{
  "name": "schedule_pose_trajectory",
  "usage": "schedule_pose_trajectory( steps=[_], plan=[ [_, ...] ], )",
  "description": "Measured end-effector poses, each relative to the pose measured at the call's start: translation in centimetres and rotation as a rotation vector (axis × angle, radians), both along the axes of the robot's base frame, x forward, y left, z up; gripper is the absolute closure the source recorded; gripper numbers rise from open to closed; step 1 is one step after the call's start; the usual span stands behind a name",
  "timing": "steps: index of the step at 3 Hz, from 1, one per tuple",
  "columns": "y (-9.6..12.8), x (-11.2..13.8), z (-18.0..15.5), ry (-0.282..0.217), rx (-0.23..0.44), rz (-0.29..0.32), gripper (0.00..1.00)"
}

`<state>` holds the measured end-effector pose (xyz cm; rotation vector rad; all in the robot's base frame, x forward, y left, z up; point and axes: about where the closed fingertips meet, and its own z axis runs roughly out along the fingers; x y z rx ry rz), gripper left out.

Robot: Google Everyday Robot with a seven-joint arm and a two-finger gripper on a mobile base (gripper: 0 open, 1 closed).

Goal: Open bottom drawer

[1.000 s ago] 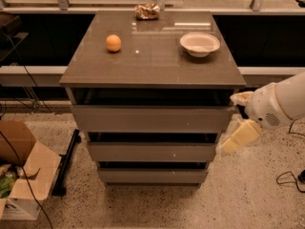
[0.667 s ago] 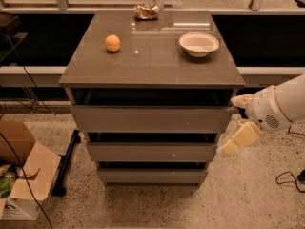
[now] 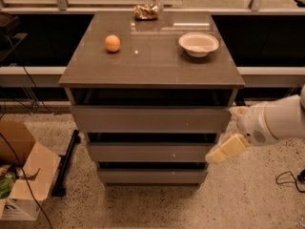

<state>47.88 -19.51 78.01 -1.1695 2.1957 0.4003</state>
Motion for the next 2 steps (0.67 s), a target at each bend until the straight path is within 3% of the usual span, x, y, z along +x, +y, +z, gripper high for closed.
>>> schedule_pose_trajectory(
  steps=[2],
  plan=[
    [2.4,0.3,-9.4,-0.020,0.186,-0.129,0.00]
  ],
)
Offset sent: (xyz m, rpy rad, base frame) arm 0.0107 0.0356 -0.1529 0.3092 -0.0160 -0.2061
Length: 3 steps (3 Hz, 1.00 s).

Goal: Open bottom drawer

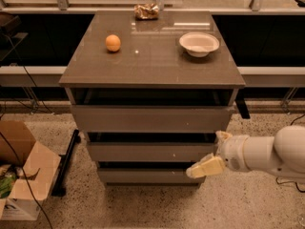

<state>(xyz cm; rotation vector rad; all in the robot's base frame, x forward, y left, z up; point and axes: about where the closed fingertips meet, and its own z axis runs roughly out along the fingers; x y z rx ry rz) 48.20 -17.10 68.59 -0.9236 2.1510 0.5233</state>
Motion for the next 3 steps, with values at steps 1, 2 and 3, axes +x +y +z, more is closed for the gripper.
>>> schedule_pose_trajectory(
  steps=[1,2,3],
  plan=[
    [1.2,0.5,-4.9,0.038,0.064,-0.057,0.00],
    [2.0,1.5,-9.4,0.097,0.114,-0.084,0.00],
    [2.2,1.4,-10.5,0.109,0.118,-0.086,0.00]
  ],
)
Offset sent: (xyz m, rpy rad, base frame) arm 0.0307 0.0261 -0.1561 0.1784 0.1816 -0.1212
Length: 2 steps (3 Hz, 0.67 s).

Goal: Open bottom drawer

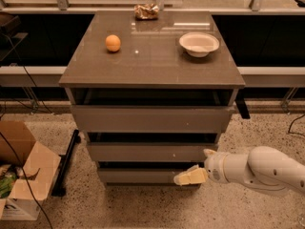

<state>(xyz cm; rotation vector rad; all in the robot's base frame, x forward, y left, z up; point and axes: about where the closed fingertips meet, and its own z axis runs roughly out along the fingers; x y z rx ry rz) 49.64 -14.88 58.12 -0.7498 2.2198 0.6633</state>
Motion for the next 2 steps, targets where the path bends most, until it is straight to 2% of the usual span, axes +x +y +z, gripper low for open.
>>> schedule_pose_trajectory(
  steps=[1,2],
  plan=[
    [-0.3,0.5,-1.2,-0.013,-0.042,-0.028,0.00],
    [-0.3,1.9,-6.0,-0.005,-0.057,-0.016,0.00]
  ],
)
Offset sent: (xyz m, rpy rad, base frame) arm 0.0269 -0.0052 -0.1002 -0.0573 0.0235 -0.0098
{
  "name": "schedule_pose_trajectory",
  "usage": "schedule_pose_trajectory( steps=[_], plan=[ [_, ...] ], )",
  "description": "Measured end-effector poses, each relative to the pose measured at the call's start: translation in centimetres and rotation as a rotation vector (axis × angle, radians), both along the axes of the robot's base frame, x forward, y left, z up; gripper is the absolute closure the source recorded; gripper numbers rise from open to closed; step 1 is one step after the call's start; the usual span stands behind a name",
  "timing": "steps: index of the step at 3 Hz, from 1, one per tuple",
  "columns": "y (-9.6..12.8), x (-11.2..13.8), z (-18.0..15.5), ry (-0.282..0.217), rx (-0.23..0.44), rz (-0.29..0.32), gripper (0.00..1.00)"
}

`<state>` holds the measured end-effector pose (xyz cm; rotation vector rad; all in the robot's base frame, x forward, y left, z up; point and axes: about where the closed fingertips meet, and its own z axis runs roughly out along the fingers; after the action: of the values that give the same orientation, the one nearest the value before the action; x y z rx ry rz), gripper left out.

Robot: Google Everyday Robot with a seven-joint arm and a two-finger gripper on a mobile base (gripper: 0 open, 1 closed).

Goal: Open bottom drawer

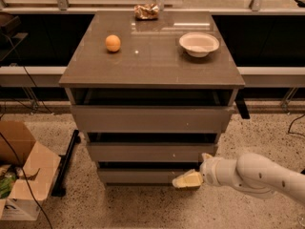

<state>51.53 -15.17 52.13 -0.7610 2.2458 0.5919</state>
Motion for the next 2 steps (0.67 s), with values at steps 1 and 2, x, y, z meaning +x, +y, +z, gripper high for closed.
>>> schedule_pose_trajectory(
  steps=[1,2],
  plan=[
    [0.1,0.7,-4.1,0.007,0.002,-0.002,0.00],
    [-0.1,1.0,-8.6,0.029,0.005,-0.015,0.00]
  ],
)
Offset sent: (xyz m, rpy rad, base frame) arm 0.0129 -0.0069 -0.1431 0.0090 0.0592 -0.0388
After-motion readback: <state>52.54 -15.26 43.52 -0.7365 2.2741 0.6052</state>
